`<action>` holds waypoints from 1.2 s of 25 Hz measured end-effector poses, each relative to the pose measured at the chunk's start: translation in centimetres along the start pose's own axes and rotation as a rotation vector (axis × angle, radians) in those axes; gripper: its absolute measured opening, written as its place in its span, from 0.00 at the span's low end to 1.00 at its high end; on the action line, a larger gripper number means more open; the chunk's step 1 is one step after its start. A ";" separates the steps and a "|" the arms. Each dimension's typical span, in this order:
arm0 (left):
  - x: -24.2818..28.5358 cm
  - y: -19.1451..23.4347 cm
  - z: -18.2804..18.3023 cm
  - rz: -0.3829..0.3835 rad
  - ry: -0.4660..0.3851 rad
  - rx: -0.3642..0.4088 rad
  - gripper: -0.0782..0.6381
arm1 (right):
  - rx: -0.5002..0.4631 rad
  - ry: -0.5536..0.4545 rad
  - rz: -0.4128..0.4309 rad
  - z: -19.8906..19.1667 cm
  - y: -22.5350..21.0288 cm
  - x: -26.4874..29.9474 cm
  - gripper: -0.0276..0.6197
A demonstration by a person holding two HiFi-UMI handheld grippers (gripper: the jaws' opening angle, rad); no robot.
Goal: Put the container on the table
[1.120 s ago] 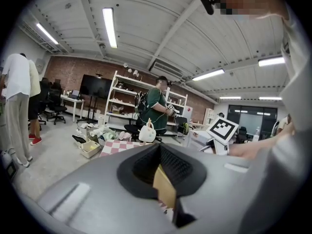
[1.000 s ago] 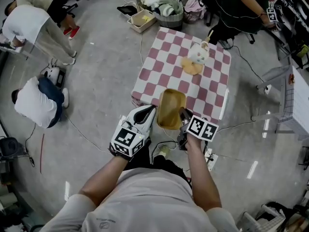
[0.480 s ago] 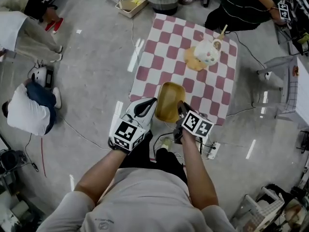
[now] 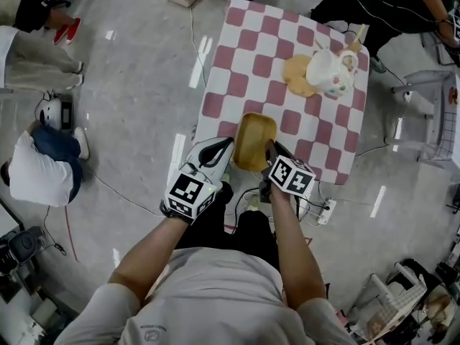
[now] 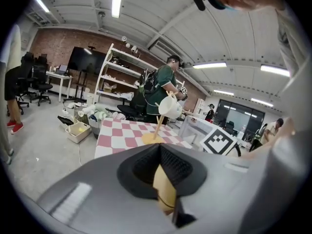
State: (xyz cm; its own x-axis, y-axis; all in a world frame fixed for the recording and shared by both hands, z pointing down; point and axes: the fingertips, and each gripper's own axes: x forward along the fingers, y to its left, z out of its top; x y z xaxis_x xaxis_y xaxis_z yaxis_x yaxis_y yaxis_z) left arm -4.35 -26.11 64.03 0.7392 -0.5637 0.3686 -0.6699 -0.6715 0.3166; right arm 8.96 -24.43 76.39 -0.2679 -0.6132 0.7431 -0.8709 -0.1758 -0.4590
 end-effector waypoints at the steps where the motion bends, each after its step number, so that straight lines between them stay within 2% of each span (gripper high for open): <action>1: 0.2 0.4 -0.3 0.001 0.003 -0.002 0.12 | 0.001 0.005 -0.004 -0.2 -0.2 0.6 0.09; 10: 1.8 2.3 -1.7 0.006 0.015 -0.024 0.12 | -0.079 0.029 -0.019 -1.2 -1.6 3.8 0.09; 17: 2.0 2.3 -2.0 0.005 0.020 -0.029 0.12 | -0.060 0.012 0.023 -1.3 -1.4 4.2 0.10; 21: 1.9 2.1 -1.9 0.009 0.025 -0.029 0.12 | -0.066 -0.006 0.017 -0.9 -1.6 3.8 0.13; 30: 1.0 0.3 -0.6 0.021 0.017 -0.038 0.12 | -0.111 -0.022 0.021 0.6 -0.9 1.2 0.13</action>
State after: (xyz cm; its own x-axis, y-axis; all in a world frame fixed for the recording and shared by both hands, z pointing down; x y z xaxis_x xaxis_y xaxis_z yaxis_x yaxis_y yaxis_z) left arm -3.84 -26.61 65.06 0.7240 -0.5687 0.3904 -0.6875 -0.6410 0.3413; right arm 9.67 -25.46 77.39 -0.2789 -0.6326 0.7225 -0.9058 -0.0767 -0.4168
